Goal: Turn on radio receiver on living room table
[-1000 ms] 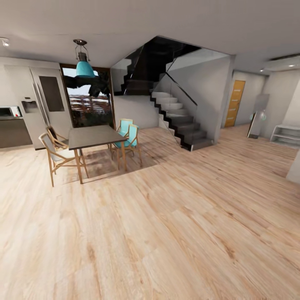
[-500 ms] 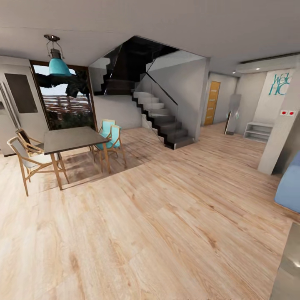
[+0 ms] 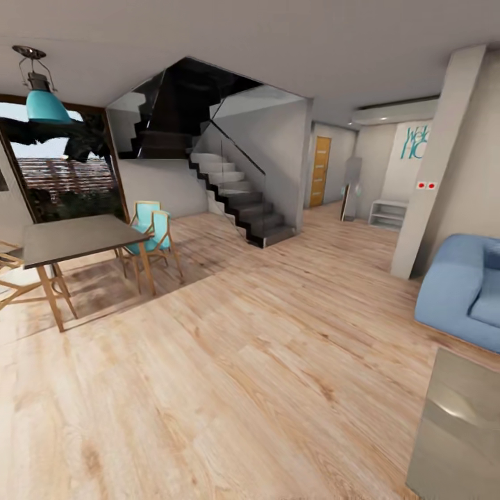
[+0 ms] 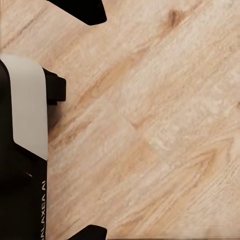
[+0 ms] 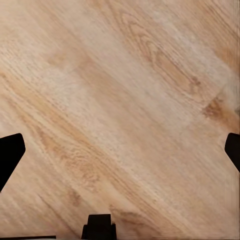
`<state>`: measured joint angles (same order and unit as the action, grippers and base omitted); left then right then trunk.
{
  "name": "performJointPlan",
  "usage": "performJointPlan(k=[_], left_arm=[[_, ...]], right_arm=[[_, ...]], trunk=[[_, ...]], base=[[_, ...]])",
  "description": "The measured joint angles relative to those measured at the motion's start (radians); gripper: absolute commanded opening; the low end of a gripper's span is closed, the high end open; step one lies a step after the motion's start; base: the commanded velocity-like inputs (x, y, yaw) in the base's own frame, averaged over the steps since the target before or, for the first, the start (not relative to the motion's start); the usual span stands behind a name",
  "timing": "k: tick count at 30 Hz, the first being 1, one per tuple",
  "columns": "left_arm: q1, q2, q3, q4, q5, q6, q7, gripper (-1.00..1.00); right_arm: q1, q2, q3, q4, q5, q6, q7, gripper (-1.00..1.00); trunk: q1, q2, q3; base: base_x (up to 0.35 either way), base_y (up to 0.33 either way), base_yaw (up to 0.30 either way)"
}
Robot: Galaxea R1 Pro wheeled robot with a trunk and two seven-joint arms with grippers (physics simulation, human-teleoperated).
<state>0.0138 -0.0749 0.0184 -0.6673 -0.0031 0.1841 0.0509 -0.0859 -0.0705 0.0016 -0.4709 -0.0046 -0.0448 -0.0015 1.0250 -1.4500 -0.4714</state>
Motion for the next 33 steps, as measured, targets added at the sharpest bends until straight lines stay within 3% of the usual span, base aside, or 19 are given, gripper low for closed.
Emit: performJointPlan(k=[15, 23, 33], left_arm=[[0.0, 0.0, -0.006, 0.031, -0.007, -0.025, 0.001, 1.0], [0.0, 0.001, 0.0, 0.034, -0.003, -0.093, 0.0, 1.0], [0.0, 0.001, 0.0, 0.034, -0.001, -0.098, 0.001, 1.0]], right_arm=[[0.0, 0.0, 0.0, 0.0, -0.001, 0.0, 0.0, 1.0], [0.0, 0.0, 0.0, 0.0, -0.001, 0.0, 0.0, 1.0], [0.0, 0.0, 0.0, 0.002, 0.0, 0.0, 0.0, 1.0]], trunk=[[0.0, 0.0, 0.0], [0.0, 0.0, 0.0], [0.0, 0.0, 0.0]], base=[[0.0, 0.0, -0.279], [0.0, 0.0, -0.279], [0.0, 0.0, -0.279]])
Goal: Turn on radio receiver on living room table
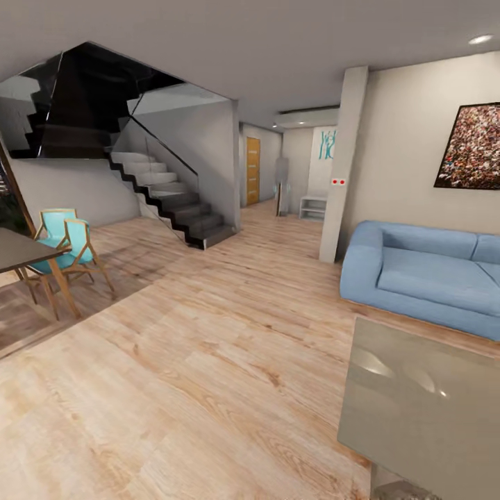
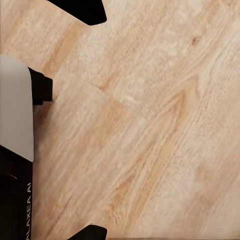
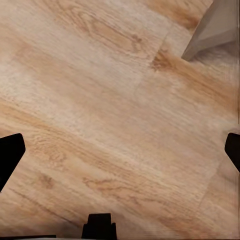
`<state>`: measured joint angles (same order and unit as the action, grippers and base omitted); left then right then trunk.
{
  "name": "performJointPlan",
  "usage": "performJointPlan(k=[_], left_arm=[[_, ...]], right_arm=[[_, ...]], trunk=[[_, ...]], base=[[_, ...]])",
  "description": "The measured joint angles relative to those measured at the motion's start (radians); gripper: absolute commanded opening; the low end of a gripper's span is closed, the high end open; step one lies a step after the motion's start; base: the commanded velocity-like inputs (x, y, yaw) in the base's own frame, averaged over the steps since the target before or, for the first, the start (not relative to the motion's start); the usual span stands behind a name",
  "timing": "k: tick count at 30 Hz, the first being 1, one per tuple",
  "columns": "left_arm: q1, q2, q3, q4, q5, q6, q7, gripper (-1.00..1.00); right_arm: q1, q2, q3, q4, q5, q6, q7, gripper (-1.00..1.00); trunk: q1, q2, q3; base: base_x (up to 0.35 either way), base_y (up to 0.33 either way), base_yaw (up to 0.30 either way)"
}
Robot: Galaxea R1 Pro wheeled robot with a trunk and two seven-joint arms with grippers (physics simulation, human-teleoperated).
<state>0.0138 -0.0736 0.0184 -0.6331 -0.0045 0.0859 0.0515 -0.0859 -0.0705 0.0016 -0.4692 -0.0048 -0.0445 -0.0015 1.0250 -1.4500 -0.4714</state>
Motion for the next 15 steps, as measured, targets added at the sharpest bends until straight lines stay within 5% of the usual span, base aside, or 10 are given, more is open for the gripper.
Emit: performJointPlan(k=[15], left_arm=[[0.0, 0.0, 0.0, 0.001, 0.0, 0.0, 0.001, 1.0]], right_arm=[[0.0, 0.0, 0.0, 0.004, 0.0, 0.0, 0.0, 1.0]], trunk=[[0.0, 0.0, 0.0]], base=[[0.0, 0.0, -0.279]])
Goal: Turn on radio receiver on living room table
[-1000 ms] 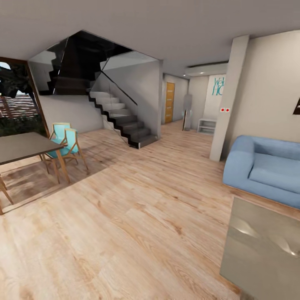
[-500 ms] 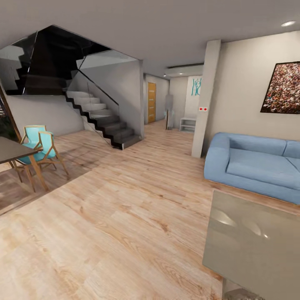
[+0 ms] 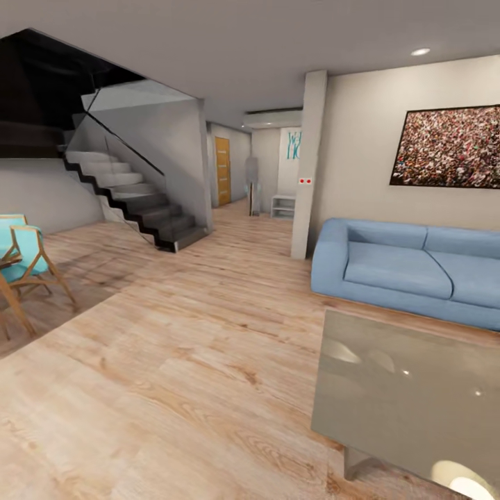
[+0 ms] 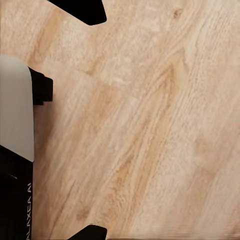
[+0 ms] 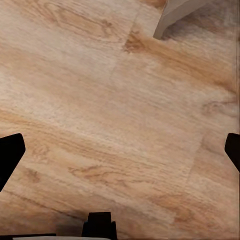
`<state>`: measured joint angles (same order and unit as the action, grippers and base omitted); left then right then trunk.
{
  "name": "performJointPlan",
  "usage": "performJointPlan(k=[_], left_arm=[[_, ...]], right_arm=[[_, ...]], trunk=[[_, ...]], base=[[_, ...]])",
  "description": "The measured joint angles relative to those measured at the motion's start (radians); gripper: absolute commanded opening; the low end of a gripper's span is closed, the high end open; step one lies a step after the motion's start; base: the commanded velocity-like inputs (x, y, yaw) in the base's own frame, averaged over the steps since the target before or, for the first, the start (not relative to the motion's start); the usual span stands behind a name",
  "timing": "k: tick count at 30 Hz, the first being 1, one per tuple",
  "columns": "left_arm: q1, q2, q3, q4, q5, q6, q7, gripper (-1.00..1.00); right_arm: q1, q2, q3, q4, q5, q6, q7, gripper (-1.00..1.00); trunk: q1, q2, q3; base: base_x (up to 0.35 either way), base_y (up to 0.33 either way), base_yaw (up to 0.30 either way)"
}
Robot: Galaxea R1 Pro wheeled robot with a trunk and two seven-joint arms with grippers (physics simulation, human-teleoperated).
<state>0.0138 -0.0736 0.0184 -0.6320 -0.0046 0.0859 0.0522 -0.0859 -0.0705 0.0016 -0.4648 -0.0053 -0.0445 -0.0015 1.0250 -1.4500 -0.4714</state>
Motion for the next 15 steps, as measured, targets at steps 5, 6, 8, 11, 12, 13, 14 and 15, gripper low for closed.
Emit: performJointPlan(k=[5, 6, 8, 11, 12, 13, 14, 15], left_arm=[[0.0, 0.0, 0.0, 0.0, 0.0, 0.0, 0.0, 1.0], [0.0, 0.0, 0.0, 0.0, 0.0, 0.0, 0.0, 1.0], [0.0, 0.0, 0.0, 0.0, 0.0, 0.0, 0.0, 1.0], [0.0, 0.0, 0.0, 0.0, 0.0, 0.0, 0.0, 1.0], [0.0, 0.0, 0.0, 0.0, 0.0, 0.0, 0.0, 1.0], [0.0, 0.0, 0.0, 0.0, 0.0, 0.0, 0.0, 1.0], [0.0, 0.0, 0.0, 0.0, 0.0, 0.0, 0.0, 1.0], [0.0, 0.0, 0.0, 0.0, 0.0, 0.0, 0.0, 1.0]], right_arm=[[0.0, 0.0, 0.0, 0.0, 0.0, 0.0, 0.001, 1.0], [0.0, 0.0, 0.0, 0.0, 0.0, 0.0, 0.001, 1.0], [0.0, 0.0, 0.0, 0.0, 0.0, 0.0, 0.001, 1.0], [0.0, 0.0, 0.0, 0.0, 0.0, 0.0, 0.002, 1.0], [0.0, 0.0, 0.0, 0.0, 0.0, 0.0, 0.002, 1.0], [0.0, 0.0, 0.0, 0.0, 0.0, 0.0, 0.002, 1.0], [0.0, 0.0, 0.0, 0.0, 0.0, 0.0, 0.002, 1.0], [0.0, 0.0, 0.0, 0.0, 0.0, 0.0, 0.002, 1.0]], trunk=[[0.0, 0.0, 0.0], [0.0, 0.0, 0.0], [0.0, 0.0, 0.0], [0.0, 0.0, 0.0], [0.0, 0.0, 0.0], [0.0, 0.0, 0.0], [0.0, 0.0, 0.0], [0.0, 0.0, 0.0]], base=[[0.0, 0.0, -0.279], [0.0, 0.0, -0.279], [0.0, 0.0, -0.279], [0.0, 0.0, -0.279], [0.0, 0.0, -0.279], [0.0, 0.0, -0.279], [0.0, 0.0, -0.279], [0.0, 0.0, -0.279]])
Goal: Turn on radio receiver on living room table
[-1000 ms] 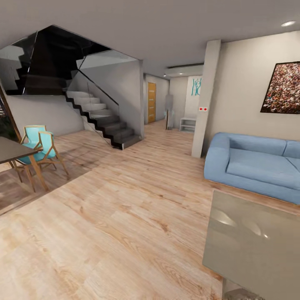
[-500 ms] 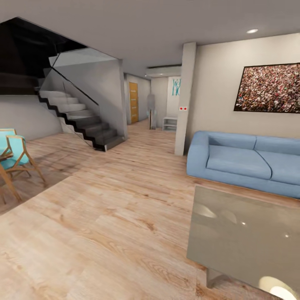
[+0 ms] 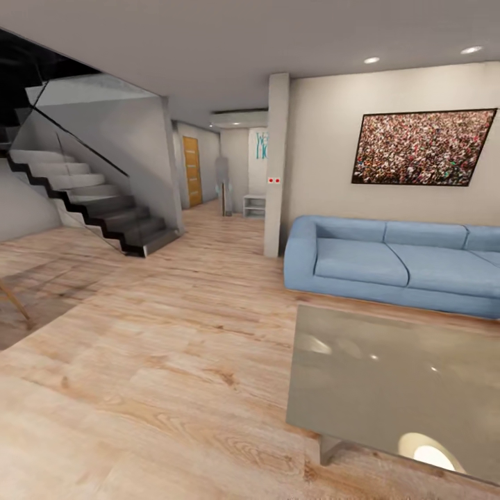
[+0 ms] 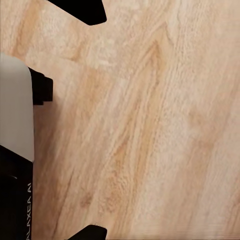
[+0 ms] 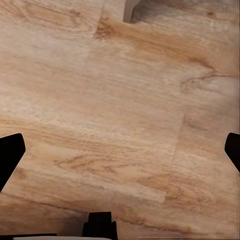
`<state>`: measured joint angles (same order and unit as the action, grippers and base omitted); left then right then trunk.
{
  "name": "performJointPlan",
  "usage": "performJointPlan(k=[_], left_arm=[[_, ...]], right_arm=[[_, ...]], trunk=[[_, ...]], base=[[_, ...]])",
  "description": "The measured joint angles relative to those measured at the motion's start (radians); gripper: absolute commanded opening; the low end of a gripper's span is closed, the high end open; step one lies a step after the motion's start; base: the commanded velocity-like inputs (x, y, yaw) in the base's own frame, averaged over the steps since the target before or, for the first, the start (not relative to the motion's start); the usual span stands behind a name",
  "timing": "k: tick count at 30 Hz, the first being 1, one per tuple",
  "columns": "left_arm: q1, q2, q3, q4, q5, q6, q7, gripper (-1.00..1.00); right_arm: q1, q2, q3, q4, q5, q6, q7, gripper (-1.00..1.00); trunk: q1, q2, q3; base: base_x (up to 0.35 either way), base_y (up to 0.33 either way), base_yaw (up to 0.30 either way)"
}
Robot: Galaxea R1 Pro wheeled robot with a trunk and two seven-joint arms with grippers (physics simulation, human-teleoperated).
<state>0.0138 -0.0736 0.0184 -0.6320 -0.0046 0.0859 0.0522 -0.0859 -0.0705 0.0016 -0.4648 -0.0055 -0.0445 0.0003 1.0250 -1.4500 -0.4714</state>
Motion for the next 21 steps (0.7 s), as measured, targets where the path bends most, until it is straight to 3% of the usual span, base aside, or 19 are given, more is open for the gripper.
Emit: performJointPlan(k=[21], left_arm=[[0.0, 0.0, 0.0, 0.0, 0.0, 0.0, 0.0, 1.0]], right_arm=[[0.0, 0.0, 0.0, 0.0, 0.0, 0.0, 0.001, 1.0]], trunk=[[0.0, 0.0, 0.0]], base=[[0.0, 0.0, -0.277]])
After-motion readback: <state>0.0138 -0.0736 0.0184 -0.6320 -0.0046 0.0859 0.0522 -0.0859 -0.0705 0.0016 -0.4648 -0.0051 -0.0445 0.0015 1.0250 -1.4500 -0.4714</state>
